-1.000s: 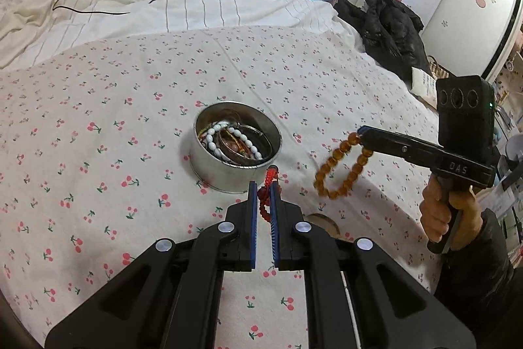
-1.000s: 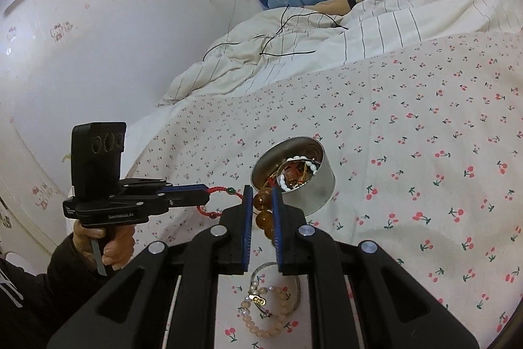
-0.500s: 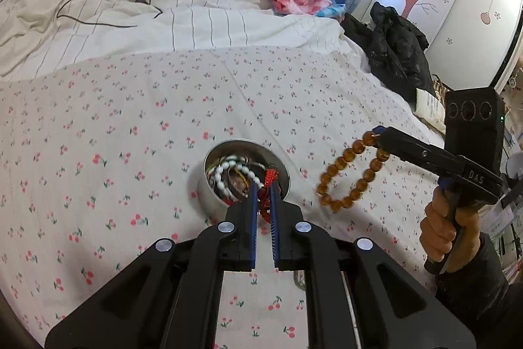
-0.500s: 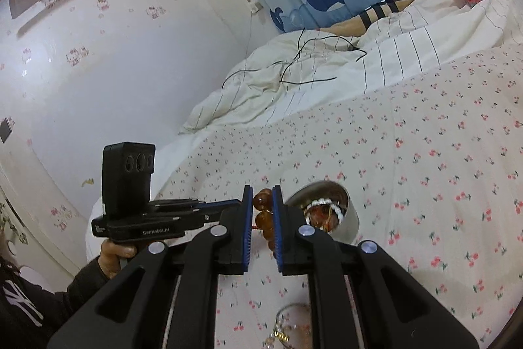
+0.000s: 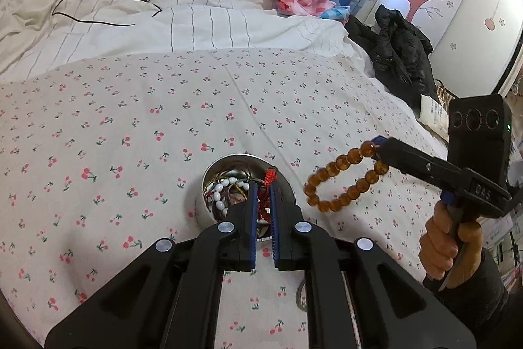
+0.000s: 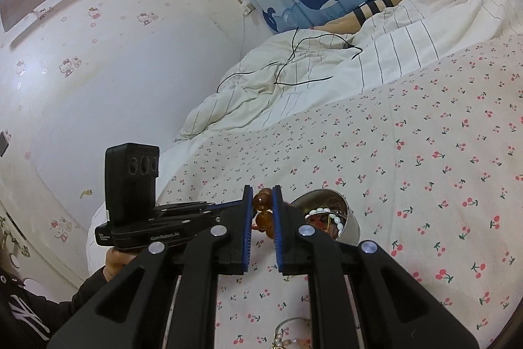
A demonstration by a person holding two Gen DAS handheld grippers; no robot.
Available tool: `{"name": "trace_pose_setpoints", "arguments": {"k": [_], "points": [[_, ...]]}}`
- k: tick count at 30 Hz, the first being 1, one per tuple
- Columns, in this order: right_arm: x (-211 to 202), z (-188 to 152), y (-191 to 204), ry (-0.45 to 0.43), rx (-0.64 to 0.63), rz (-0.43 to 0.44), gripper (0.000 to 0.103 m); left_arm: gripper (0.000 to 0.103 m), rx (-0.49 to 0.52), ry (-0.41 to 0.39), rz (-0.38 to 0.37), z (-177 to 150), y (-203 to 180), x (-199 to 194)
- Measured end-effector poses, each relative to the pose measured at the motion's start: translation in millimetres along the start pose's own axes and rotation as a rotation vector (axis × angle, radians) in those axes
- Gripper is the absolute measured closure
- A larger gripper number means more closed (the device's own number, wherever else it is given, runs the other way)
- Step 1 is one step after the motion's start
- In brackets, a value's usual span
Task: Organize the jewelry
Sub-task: 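Lift the red cord bracelet into the tin with the left tool while the right tool carries the amber beads, then drop the amber-bead bracelet into the tin and open the right tool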
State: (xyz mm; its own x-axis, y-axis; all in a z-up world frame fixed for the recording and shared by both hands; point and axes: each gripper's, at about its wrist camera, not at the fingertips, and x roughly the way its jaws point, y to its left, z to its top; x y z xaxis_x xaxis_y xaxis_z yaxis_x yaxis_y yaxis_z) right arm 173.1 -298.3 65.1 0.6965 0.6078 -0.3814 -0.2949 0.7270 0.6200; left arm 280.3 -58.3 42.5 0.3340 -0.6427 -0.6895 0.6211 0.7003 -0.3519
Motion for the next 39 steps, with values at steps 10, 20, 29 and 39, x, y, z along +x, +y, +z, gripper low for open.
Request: {"name": "trace_pose_setpoints", "arguments": {"k": [10,20,29,39], "points": [[12.8,7.0,-5.0,0.009,0.022,-0.010,0.091,0.096,-0.038,0.038,0.016,3.2,7.6,35.0],[42.5,10.1,-6.1,0.054,0.042,-0.013,0.091,0.055,-0.083,0.040,0.114,-2.5,21.1,22.9],[80.3,3.2,-10.2,0.128,0.098,-0.042,0.090,0.041,-0.103,0.004,0.205,-28.9,26.0,-21.0],[83.6,-15.6,-9.4,0.161,-0.078,-0.372,0.059,0.039,-0.075,0.093,0.235,-85.8,17.3,-14.6]]}}
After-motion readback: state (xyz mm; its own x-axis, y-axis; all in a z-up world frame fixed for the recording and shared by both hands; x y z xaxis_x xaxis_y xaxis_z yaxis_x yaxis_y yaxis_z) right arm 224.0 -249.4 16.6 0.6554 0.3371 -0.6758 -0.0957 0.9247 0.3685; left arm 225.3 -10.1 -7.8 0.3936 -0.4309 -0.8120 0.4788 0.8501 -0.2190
